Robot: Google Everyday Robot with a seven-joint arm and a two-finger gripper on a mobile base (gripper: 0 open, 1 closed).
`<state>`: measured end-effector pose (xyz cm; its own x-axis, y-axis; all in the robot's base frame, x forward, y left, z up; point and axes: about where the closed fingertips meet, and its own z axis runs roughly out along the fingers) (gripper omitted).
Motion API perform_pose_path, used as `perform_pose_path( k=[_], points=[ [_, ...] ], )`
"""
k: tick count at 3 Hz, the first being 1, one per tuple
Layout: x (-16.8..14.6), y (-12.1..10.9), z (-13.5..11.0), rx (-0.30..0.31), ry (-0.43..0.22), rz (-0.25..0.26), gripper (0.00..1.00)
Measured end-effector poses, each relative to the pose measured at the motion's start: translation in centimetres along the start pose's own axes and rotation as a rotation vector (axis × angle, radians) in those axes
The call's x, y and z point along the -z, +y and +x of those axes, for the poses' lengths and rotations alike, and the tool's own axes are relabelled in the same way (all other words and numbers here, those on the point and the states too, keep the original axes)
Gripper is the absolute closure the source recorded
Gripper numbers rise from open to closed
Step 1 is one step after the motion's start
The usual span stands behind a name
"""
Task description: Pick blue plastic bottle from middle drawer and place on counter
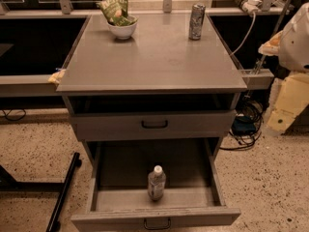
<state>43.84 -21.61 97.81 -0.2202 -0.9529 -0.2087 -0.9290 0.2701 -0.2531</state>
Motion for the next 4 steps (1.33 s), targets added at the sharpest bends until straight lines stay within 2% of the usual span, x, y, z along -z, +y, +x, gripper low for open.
perform_pose_path(
  k=[1,2,3,4],
  points=[
    [0.0,0.0,0.0,0.0,0.0,0.0,0.0],
    [0.0,0.0,0.0,0.0,0.0,0.0,0.18],
    [-2.7,0.5,-0.1,-0.021,-0.054,-0.011,0.42],
    [-11.8,3.8,-0.5,-0.061,-0.189,-0.129,0.65]
  ],
)
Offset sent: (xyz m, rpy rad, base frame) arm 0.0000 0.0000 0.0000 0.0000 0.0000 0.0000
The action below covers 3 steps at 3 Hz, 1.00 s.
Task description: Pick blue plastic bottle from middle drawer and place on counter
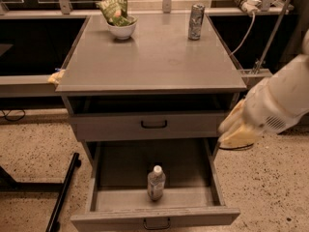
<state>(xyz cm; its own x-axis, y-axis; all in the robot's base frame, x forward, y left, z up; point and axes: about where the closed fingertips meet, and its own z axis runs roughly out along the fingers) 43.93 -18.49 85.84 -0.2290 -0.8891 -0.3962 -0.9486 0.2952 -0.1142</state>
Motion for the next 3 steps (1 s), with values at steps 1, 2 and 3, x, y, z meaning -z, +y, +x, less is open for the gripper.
perform_pose_path(
  k=[1,2,3],
  points=[
    [-11.0,1.3,0.1,-0.031,-0.144,-0.127,0.88],
    [-20.1,-0.5,-0.8,-0.068,-0.234,-0.158,1.0],
    [-22.7,-1.2,-0.3,-0.099,-0.256,-0.156,1.0]
  ],
)
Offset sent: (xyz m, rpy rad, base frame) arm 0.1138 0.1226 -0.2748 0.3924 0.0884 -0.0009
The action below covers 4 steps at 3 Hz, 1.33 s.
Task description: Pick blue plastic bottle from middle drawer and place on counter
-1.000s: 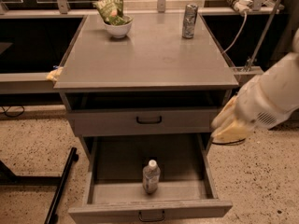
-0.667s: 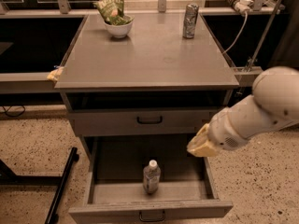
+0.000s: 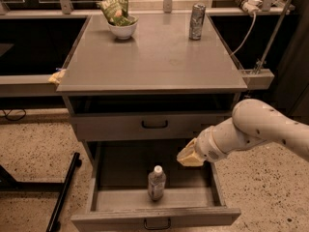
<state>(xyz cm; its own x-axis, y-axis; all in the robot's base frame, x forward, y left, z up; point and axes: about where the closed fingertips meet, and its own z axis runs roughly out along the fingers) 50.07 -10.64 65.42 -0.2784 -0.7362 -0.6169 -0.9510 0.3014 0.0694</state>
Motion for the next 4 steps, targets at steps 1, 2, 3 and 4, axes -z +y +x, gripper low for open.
perform_pose_path(
  k=[1,2,3,4],
  points=[
    [-1.7,-0.4,2.0,0.038,-0.013,0.017,1.0],
    [-4.7,-1.6,3.6,0.099,-0.083,0.04,1.0],
    [-5.4,-1.4,4.0,0.114,-0.086,0.028,0.82],
    [-5.3,-0.9,4.1,0.087,-0.092,0.006,0.82]
  ],
)
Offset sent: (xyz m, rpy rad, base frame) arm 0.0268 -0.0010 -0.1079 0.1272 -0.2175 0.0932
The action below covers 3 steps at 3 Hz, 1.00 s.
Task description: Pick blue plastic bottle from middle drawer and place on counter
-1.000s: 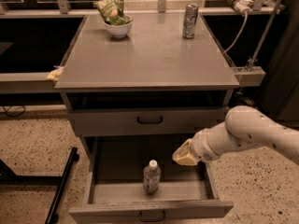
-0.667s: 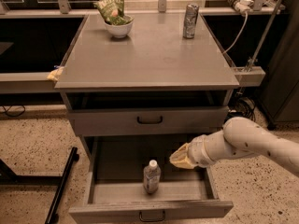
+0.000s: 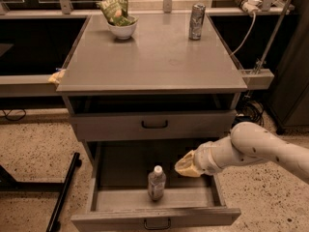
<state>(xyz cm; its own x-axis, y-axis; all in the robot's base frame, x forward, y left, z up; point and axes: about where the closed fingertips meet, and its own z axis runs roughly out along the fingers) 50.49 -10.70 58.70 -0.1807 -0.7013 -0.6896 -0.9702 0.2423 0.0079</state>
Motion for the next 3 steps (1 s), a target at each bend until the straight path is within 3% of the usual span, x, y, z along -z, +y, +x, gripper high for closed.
perform_pose_path(
  k=[1,3],
  points=[
    [0.1,0.2,0.0,-0.014,-0.006,-0.008,0.69],
    [-1.9,0.1,0.5,-0.004,-0.045,-0.023,0.23]
  ],
)
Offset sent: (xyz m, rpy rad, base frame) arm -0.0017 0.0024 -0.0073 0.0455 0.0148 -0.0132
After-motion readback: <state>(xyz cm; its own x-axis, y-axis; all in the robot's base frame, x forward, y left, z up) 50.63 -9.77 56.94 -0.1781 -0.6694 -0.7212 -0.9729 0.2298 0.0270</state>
